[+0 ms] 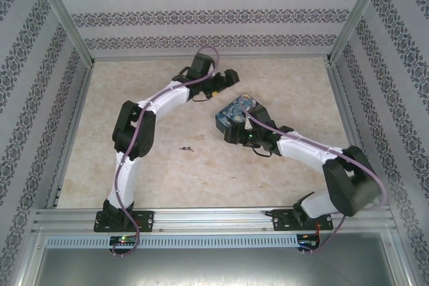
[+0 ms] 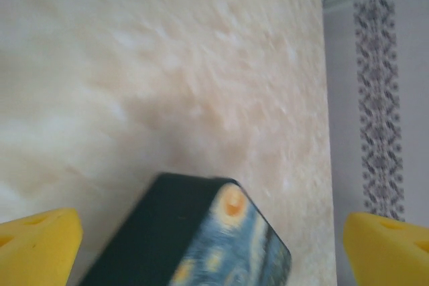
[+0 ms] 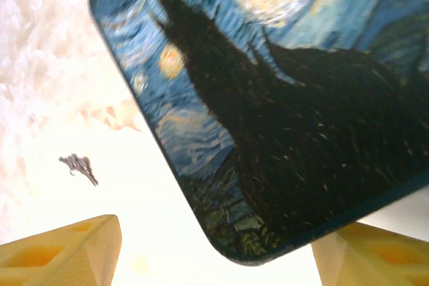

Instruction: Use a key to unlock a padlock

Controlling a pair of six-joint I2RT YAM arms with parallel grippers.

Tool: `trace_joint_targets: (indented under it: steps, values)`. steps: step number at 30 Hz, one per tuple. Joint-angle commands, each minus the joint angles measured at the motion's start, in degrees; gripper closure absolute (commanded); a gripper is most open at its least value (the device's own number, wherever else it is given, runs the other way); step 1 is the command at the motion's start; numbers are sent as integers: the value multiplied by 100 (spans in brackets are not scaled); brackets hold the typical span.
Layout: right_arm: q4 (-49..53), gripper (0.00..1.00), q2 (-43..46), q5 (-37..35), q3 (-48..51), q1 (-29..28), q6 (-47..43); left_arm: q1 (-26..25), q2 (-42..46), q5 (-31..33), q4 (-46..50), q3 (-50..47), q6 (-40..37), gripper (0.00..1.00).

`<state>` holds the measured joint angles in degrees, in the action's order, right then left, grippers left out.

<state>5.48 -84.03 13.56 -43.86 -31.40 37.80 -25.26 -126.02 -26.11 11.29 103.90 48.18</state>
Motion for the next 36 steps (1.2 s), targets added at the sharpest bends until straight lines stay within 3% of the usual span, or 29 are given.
trace_joint_targets:
  steps: [1,6,11,22,29,36]
  values:
    - [-303,25,-576,-260,-715,-271,183,504,532,-4,498,-74,-313,0]
    - [-241,26,-1593,-1,-1901,-528,189,945,1278,2,340,-931,-362,0]
    - [-160,26,-1410,43,-2077,-508,145,1179,1897,-60,133,-1849,-365,0]
    - [140,20,-306,57,-1183,1031,38,735,2223,-352,-278,-2861,-393,0]
    - [243,20,-632,37,-1355,1461,17,426,1964,-388,-494,-2875,-325,0]
    - [310,20,-1289,62,-1852,1481,52,380,1705,-344,-588,-2724,-306,0]
